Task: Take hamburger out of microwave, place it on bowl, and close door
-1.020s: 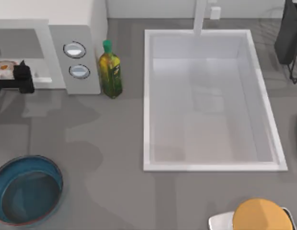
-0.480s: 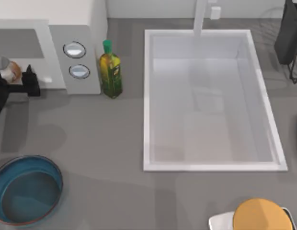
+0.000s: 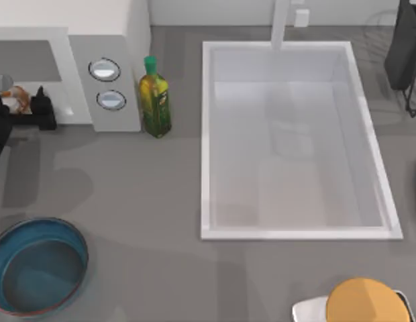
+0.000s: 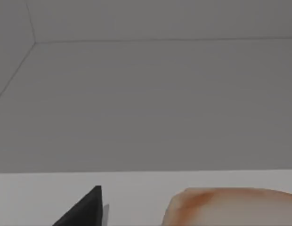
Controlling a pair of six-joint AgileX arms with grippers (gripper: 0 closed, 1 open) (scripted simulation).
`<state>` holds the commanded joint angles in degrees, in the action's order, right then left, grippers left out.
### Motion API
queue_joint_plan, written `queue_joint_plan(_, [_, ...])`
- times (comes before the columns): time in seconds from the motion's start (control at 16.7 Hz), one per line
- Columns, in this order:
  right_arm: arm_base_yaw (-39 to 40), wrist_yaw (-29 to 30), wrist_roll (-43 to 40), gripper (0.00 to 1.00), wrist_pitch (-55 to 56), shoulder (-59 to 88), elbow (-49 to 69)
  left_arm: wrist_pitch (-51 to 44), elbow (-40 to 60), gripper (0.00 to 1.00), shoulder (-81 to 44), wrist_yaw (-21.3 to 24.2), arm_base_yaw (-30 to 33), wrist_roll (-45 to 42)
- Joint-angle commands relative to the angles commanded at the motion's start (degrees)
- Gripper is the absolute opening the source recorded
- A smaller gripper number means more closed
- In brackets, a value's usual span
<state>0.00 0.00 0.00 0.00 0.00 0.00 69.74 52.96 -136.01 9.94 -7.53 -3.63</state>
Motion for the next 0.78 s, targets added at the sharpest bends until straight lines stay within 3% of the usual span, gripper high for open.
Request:
queue_joint_plan(0.18, [0.0, 0.0, 0.0, 1.0, 0.0, 0.0, 0.0, -4.6, 7.5, 1.0, -4.9, -0.4, 0.4, 0.1])
queue_joint_plan(0.6, [0.0, 0.0, 0.0, 1.0, 0.0, 0.0, 0.0, -20.6, 35.1, 1.0, -18.9, -1.9, 1.9, 0.7])
queue_joint_plan(0.78, [0.0, 0.0, 0.0, 1.0, 0.0, 0.0, 0.0, -25.3, 41.0, 1.0, -22.2, -2.4, 2.3, 0.8])
